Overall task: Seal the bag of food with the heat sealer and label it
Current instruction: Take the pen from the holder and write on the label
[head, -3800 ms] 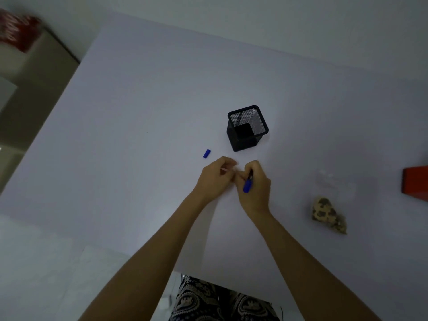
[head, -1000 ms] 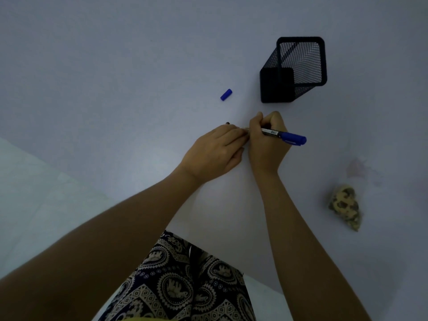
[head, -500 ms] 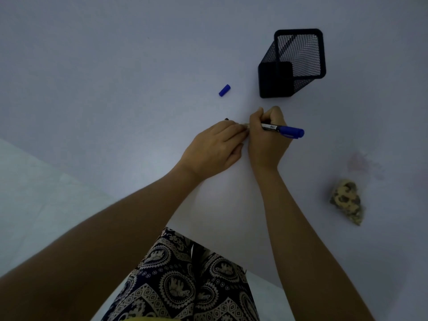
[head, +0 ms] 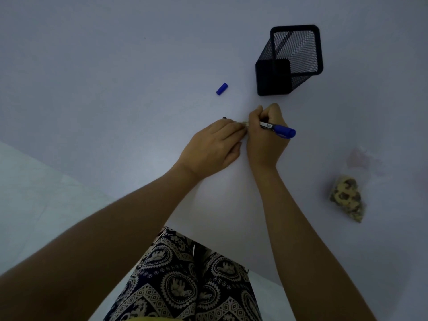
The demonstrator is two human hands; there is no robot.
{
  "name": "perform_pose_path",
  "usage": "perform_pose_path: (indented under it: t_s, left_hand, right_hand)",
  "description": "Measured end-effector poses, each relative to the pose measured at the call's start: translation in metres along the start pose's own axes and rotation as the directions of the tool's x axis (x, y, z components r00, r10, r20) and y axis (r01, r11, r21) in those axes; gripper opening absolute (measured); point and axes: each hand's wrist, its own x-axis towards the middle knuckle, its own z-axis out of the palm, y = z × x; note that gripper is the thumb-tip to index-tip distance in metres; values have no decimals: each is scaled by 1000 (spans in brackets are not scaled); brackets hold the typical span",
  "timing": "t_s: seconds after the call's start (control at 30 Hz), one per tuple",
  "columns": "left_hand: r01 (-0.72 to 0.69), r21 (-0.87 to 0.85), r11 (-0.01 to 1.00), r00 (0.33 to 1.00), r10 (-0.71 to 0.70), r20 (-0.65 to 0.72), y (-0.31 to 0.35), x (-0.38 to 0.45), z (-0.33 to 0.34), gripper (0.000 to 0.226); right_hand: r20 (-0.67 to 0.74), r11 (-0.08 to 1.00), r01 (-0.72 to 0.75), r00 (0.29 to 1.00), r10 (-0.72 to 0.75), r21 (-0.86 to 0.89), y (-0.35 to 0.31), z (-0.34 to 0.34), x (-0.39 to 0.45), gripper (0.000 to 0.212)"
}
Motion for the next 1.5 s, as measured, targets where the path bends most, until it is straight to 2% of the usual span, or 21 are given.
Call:
perform_pose_path:
  t_s: [0.3,0.43,0.7,1.0,1.5]
  left_hand:
    - [-2,3,1000,1000,2,9,0,-1,0,32]
    - [-2,1,1000,1000,2,0,0,0,2,30]
    - [-9,1,1000,1000,9,-1,1,1,0,29]
    - [-11,-5,1000,1000,11,-3,0,1,-2,29]
    - [-13,-7,1000,1000,13,-10,2,1,-1,28]
  right_hand:
    - [-36,999,24,999,-26,-48,2,1,0,32]
    - [-43,996,78,996,-80,-49,0,0,-1,31]
    - [43,991,129,991,-128,-20,1,-1,-3,30]
    - [78,999,38,996,-41,34,0,0,-3,30]
    - [52,999,47,998,-46,-9,1,-1,-4,30]
